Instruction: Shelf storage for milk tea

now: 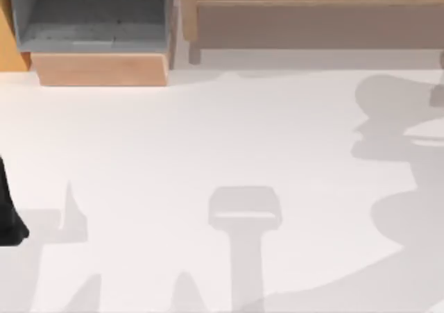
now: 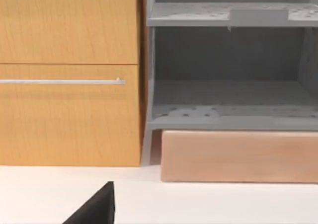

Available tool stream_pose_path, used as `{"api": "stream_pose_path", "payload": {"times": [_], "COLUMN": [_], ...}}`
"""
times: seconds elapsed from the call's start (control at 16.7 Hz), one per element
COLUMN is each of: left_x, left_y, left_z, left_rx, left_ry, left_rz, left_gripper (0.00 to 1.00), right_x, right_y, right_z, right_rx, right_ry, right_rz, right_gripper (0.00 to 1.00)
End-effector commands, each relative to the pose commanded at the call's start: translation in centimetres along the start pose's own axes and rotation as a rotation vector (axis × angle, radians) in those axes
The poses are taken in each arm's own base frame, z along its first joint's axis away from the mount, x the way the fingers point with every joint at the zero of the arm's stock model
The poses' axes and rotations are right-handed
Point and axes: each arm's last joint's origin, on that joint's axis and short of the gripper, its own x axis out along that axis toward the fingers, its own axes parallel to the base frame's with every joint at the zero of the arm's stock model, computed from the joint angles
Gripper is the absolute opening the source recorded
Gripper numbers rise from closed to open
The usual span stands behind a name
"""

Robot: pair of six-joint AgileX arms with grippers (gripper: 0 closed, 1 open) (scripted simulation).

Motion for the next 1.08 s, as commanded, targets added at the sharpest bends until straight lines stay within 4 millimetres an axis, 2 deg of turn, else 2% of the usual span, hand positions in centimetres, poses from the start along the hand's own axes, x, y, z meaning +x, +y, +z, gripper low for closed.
{"api": "stream_pose_path", "payload": {"times": [0.3, 0.54, 0.78, 1.08], "left_x": [0.0, 0.0, 0.0, 0.0], "left_y": [0.0, 0.0, 0.0, 0.0], "left_z": [0.0, 0.0, 0.0, 0.0], "left_rx": [0.000, 0.000, 0.000, 0.000], "left_ry": [0.000, 0.000, 0.000, 0.000], "left_rz": [0.000, 0.000, 0.000, 0.000], "left_gripper": [1.00, 1.00, 1.00, 1.00], "right_x": [0.0, 0.7, 2.1, 4.3], "right_y": [-2.0, -2.7, -2.1, -0.2], "right_z": [4.1, 7.5, 10.4, 12.7], "right_rx": [-0.026, -0.035, -0.027, -0.001], "right_ry": [-0.040, -0.050, -0.029, 0.036], "right_rz": [-0.070, -0.090, -0.066, -0.001], "right_gripper": [0.00, 0.00, 0.00, 0.00]}}
